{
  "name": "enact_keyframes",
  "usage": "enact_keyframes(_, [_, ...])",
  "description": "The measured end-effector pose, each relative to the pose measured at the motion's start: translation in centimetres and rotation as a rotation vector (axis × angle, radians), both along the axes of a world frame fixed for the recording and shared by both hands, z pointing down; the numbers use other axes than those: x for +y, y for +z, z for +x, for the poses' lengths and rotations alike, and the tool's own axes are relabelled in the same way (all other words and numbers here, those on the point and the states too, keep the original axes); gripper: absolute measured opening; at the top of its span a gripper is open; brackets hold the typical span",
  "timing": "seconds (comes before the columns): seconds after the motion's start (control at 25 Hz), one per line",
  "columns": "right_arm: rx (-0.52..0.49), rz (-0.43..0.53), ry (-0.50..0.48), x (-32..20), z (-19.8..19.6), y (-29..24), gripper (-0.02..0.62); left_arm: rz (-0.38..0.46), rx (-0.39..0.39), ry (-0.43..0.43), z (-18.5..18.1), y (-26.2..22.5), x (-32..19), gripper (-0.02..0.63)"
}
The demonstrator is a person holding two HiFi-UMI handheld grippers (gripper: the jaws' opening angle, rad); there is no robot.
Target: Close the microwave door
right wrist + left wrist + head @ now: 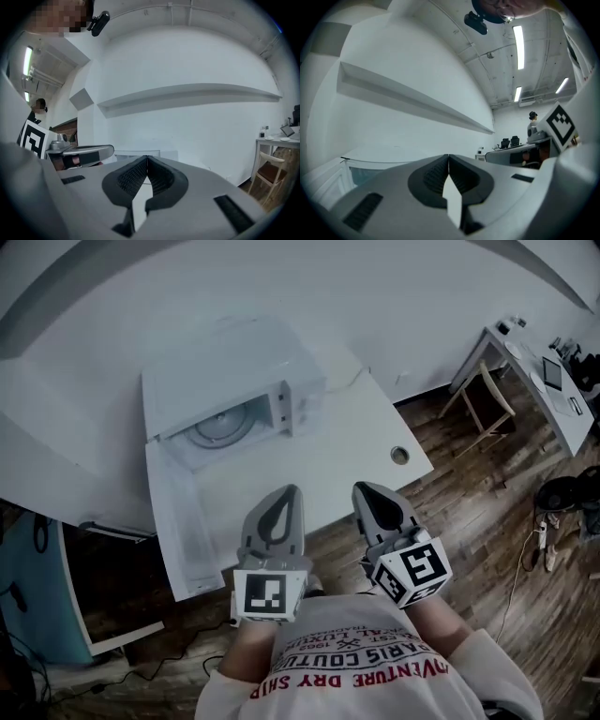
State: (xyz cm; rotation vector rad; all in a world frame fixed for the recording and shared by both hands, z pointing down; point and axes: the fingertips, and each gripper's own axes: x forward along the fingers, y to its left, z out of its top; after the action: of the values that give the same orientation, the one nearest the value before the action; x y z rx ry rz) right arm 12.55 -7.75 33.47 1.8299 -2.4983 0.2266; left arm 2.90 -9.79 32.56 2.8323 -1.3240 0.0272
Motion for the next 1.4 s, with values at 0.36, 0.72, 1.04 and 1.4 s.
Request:
enact_keyframes(0.36, [-0.007, -0.021, -0.104, -7.5, -0.9, 1.5, 0.012, 0.001, -0.025, -0.099, -1.3, 1.5, -6.2, 0.006])
enact_keyframes(0.72, [0.01, -0.035, -0.353, -15.0, -1.5, 2.4, 0.012, -0.022, -0.018, -0.369, -2.4, 2.5, -10.8, 0.006])
enact_keyframes(1.04, [0.069, -0.043, -0.455, -21.7, -1.0, 3.5, 0.012, -0.078, 0.031, -0.641, -4.1, 3.9, -11.4, 0.006])
enact_keyframes(1.4, [0.139, -0.057, -0.511, -26.8, -1.8, 5.2, 0.012, -0.138, 0.009, -0.936, -7.3, 5.8, -7.8, 0.006])
